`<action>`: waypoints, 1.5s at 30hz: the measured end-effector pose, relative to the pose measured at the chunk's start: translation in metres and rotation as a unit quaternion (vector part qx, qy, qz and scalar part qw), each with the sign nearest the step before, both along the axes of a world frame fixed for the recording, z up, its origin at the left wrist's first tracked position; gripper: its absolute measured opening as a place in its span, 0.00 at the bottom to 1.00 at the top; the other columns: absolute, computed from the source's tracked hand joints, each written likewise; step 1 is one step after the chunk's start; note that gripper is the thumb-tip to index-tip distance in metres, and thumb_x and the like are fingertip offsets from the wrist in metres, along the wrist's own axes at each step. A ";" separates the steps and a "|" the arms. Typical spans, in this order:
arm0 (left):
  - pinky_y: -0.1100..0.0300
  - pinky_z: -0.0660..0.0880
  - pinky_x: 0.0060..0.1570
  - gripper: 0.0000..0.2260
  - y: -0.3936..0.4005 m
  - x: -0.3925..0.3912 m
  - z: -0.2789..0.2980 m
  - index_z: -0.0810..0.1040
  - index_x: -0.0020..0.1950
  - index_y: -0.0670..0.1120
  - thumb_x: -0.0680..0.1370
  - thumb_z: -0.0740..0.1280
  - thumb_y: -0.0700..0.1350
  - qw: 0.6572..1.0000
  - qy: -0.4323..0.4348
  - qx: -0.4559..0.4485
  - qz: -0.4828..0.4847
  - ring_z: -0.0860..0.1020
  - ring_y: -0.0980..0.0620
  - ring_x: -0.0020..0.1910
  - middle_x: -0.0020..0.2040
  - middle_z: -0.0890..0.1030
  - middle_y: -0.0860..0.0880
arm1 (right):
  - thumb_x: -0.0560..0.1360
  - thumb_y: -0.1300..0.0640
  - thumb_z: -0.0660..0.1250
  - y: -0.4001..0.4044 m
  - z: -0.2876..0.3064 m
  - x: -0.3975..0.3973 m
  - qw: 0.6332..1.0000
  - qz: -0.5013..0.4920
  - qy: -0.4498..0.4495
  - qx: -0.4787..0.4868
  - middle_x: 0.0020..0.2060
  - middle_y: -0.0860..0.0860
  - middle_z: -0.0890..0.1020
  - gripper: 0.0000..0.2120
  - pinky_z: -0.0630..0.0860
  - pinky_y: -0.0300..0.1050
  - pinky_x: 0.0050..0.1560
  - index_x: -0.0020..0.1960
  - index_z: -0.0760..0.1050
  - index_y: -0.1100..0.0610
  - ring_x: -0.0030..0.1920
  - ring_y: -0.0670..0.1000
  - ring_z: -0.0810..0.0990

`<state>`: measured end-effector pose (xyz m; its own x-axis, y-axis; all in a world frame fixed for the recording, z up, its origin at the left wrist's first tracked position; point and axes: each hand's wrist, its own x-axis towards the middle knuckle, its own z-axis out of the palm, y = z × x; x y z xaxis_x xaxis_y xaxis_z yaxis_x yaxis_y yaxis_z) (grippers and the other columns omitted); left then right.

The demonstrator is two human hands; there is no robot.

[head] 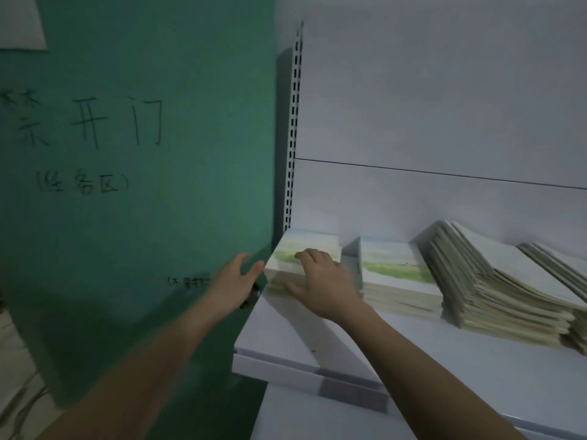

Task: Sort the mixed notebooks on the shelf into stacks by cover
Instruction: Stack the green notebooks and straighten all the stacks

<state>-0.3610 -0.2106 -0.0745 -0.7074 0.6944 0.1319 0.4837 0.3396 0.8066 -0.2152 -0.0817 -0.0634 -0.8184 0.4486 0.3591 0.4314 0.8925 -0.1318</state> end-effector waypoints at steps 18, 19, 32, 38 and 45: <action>0.51 0.81 0.40 0.30 0.015 -0.045 0.022 0.76 0.62 0.39 0.78 0.59 0.65 0.806 -0.550 0.127 -0.180 0.81 0.43 0.43 0.52 0.80 0.39 | 0.79 0.55 0.65 -0.046 -0.002 -0.025 0.985 -0.001 0.138 0.104 0.56 0.50 0.84 0.15 0.80 0.48 0.39 0.66 0.76 0.50 0.46 0.56 0.84; 0.50 0.81 0.39 0.31 0.016 -0.051 0.024 0.77 0.63 0.38 0.78 0.59 0.65 0.791 -0.568 0.121 -0.194 0.82 0.41 0.45 0.54 0.81 0.38 | 0.77 0.56 0.68 -0.054 0.000 -0.028 0.983 0.034 0.121 0.131 0.55 0.51 0.84 0.16 0.81 0.49 0.39 0.65 0.77 0.51 0.46 0.57 0.84; 0.51 0.80 0.29 0.19 0.005 -0.131 0.022 0.69 0.69 0.50 0.80 0.60 0.34 0.875 -0.448 0.132 -0.126 0.82 0.42 0.45 0.56 0.80 0.42 | 0.76 0.31 0.54 -0.006 0.003 -0.035 0.988 -0.121 -0.058 -0.075 0.78 0.47 0.56 0.37 0.54 0.53 0.75 0.78 0.54 0.48 0.77 0.51 0.53; 0.52 0.80 0.28 0.18 -0.007 -0.137 0.016 0.70 0.69 0.48 0.80 0.60 0.35 0.871 -0.458 0.144 -0.107 0.83 0.44 0.44 0.55 0.81 0.43 | 0.76 0.35 0.60 -0.004 -0.015 -0.035 0.988 -0.121 -0.093 -0.007 0.74 0.47 0.65 0.34 0.65 0.51 0.67 0.76 0.58 0.50 0.73 0.53 0.64; 0.53 0.80 0.28 0.15 -0.021 -0.136 0.014 0.70 0.67 0.48 0.81 0.61 0.37 0.867 -0.459 0.177 -0.078 0.85 0.47 0.35 0.55 0.82 0.42 | 0.82 0.42 0.51 -0.003 0.019 -0.037 0.987 -0.094 0.107 -0.073 0.34 0.47 0.77 0.17 0.68 0.45 0.32 0.54 0.75 0.48 0.34 0.52 0.75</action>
